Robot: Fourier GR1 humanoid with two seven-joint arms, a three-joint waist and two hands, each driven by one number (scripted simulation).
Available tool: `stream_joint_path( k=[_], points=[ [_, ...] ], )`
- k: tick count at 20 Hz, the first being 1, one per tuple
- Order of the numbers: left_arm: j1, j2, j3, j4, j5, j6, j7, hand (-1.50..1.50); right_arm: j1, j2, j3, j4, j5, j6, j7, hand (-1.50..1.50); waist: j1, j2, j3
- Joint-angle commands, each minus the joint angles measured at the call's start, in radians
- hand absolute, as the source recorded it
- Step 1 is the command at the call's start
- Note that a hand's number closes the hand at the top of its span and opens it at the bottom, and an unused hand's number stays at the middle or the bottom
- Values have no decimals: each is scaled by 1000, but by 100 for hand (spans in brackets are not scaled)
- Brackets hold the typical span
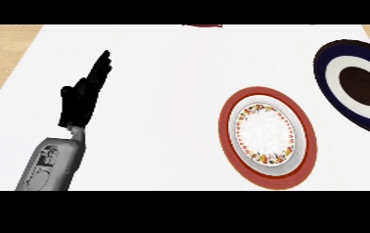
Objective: Pick the bell pepper from the plate and place it in the plate
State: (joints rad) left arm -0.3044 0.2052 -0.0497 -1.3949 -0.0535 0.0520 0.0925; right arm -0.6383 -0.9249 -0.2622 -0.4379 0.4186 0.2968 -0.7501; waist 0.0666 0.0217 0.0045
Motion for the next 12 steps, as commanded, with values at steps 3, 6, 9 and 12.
stream_joint_path(
  k=[3, 6, 9, 12],
  points=[
    [-30, -13, 2, -21, 0, 7, 36, 0, -105, 105, 75, 135, 103, -73, 46, 150, -5, -2, 0],
    [42, 19, 8, -18, 1, -27, -20, 0, -139, 122, 86, 198, 116, -12, 85, -150, -4, -3, -1],
    [-37, -16, 16, 37, -10, 12, 0, 0, -151, 219, 69, 240, 104, -62, 84, -150, -11, 4, 1],
    [16, 10, 24, 21, -1, -19, -40, 0, -186, 213, 50, 271, 94, -49, 70, -150, -6, 3, 0]
  ],
)
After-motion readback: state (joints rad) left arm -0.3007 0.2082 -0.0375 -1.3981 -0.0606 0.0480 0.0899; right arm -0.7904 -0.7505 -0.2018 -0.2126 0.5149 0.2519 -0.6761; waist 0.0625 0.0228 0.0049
